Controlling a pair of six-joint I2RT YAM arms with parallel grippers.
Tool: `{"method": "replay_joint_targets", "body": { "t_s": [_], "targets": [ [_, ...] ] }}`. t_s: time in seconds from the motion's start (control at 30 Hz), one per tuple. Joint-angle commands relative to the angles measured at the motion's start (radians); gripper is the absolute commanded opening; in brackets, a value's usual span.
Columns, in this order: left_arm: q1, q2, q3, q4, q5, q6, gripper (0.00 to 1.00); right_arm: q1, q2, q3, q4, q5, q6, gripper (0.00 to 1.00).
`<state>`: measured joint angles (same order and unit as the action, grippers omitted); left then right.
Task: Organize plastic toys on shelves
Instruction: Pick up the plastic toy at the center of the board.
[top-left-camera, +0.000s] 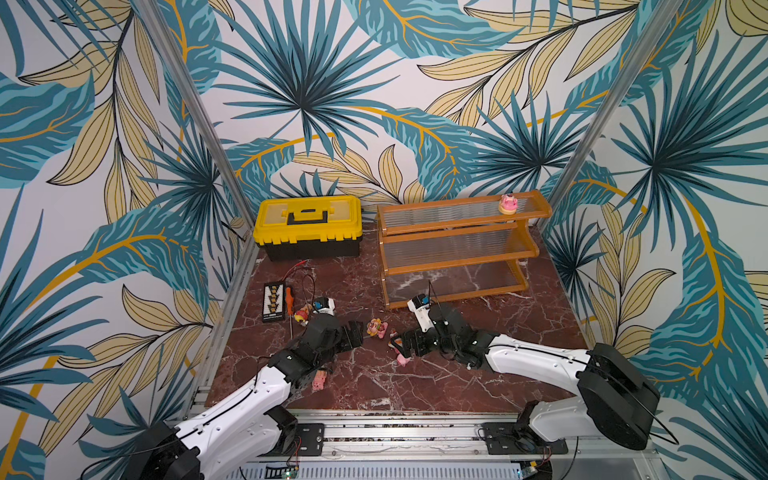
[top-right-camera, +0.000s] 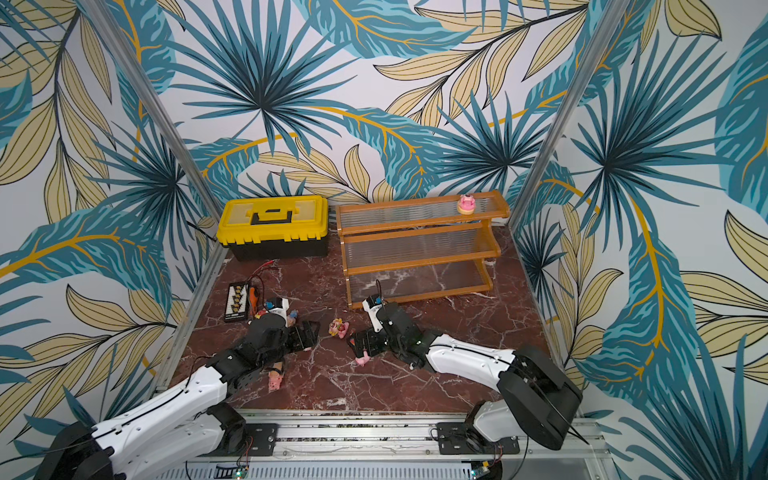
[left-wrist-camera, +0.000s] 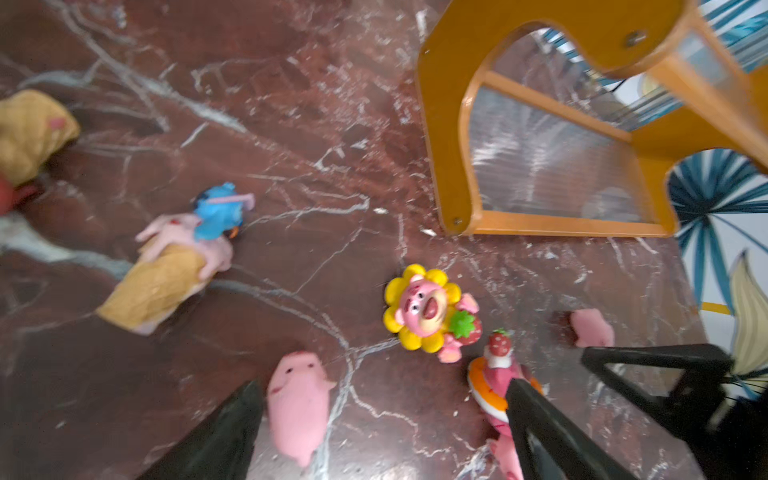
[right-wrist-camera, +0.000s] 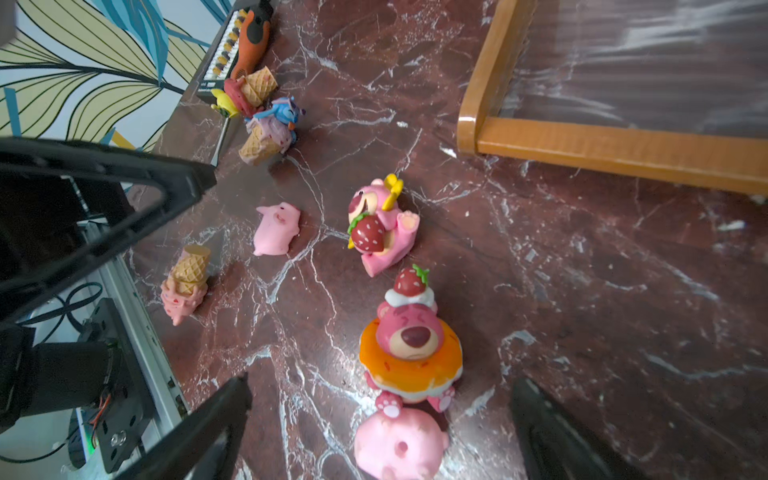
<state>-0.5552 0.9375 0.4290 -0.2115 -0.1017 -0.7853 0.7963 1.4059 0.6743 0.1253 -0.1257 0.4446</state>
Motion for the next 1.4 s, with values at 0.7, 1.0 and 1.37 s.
{"method": "replay_joint_targets", "body": {
  "t_s": [0.7, 1.0, 1.37],
  "targets": [
    [0.210, 0.171, 0.172, -0.006, 0.316, -0.037, 0.94, 0.048, 0.285, 0.292, -0.418, 0.095, -0.023, 0.77],
    [0.210, 0.181, 0.165, 0.026, 0.332, -0.060, 0.94, 0.058, 0.380, 0.388, -0.483, 0.113, -0.040, 0.76],
    [0.209, 0.159, 0.156, 0.029, 0.330, -0.060, 0.94, 0.058, 0.471, 0.497, -0.559, 0.136, -0.066, 0.72]
  ]
}}
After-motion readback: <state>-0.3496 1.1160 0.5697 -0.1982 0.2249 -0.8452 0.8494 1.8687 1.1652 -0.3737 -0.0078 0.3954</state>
